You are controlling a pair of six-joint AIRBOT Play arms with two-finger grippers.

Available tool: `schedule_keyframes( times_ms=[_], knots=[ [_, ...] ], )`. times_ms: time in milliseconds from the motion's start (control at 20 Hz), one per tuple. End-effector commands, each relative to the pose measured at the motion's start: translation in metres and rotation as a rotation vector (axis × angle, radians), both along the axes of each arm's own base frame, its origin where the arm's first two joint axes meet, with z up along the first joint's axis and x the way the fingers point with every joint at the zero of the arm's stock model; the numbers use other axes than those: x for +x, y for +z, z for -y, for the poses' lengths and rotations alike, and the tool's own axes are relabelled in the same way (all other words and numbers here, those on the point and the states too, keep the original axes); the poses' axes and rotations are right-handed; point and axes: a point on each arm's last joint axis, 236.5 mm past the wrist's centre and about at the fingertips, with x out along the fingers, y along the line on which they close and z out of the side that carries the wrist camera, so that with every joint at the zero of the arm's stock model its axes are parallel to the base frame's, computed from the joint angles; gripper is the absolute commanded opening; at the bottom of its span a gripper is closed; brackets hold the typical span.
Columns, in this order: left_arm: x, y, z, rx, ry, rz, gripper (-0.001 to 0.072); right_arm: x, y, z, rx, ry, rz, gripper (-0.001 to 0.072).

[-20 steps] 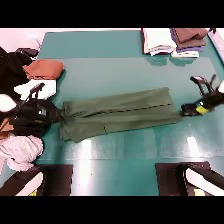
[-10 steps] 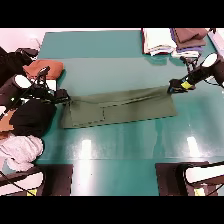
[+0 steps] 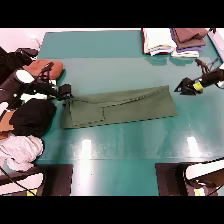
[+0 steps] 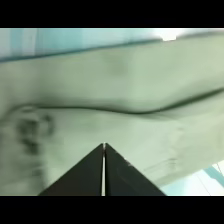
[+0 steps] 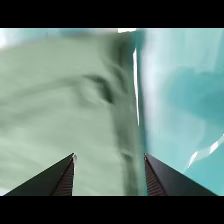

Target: Fold the shirts.

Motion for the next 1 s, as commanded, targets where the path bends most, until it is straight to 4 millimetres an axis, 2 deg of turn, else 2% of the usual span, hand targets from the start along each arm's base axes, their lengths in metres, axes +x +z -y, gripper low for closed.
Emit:
schedule_keyframes(
  times_ms=[0,150,250,350,400,450,500,600,800,950],
  knots=[
    [-0.002,0.007,0.051,-0.038,-0.037,0.034,0.0021,-0.032,-0.032,0.007,0.13,-0.025,-0.079,0.0497],
    [-0.008,0.011,0.096,-0.064,-0.071,0.071,0.0021,-0.031,-0.05,-0.017,0.229,-0.009,-0.097,0.0494],
    [-0.01,0.013,0.119,-0.089,-0.062,0.084,0.002,-0.025,-0.056,-0.041,0.271,0.043,-0.086,0.0412],
    [-0.01,0.005,0.136,-0.108,-0.044,0.073,0.002,-0.017,-0.055,-0.058,0.285,0.075,-0.063,0.0138],
    [-0.011,-0.002,0.145,-0.109,-0.054,0.061,0.0019,-0.011,-0.048,-0.063,0.282,0.09,-0.041,0.0051],
    [-0.011,-0.009,0.155,-0.108,-0.072,0.041,0.002,-0.003,-0.034,-0.065,0.282,0.099,-0.004,0.0016],
    [-0.009,-0.017,0.163,-0.103,-0.09,0.026,0.002,0.006,-0.012,-0.066,0.283,0.111,0.048,0.0016],
    [0.0,-0.03,0.185,-0.1,-0.118,0.011,0.002,0.02,0.044,-0.075,0.284,0.118,0.145,0.0015],
    [0.015,-0.06,0.23,-0.09,-0.191,-0.017,0.002,0.024,0.153,-0.125,0.262,0.222,0.352,0.0016],
    [0.025,-0.072,0.25,-0.102,-0.207,-0.026,0.002,0.01,0.215,-0.171,0.24,0.318,0.477,0.0015]
  ],
)
